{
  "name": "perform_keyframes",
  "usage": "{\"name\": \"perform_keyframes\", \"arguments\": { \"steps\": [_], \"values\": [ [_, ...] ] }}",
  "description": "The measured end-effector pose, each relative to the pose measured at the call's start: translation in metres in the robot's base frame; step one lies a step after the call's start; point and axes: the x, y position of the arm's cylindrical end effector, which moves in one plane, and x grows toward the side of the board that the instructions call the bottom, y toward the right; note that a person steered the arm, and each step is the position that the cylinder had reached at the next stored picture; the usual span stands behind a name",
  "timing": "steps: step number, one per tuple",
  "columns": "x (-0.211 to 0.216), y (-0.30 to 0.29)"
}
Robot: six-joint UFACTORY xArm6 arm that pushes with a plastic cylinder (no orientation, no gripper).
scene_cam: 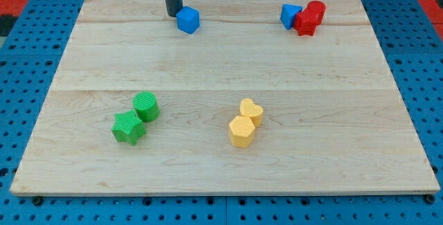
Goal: Move the blue cube to the bottom side of the blue triangle
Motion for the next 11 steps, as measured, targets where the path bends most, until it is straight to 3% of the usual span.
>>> {"name": "perform_keyframes", "arguments": {
  "steps": [2, 4, 6, 9, 11],
  "values": [
    [0.024, 0.007],
    [0.030, 0.058],
    [0.067, 0.065],
    [0.054, 0.074],
    [0.016, 0.086]
  ]
}}
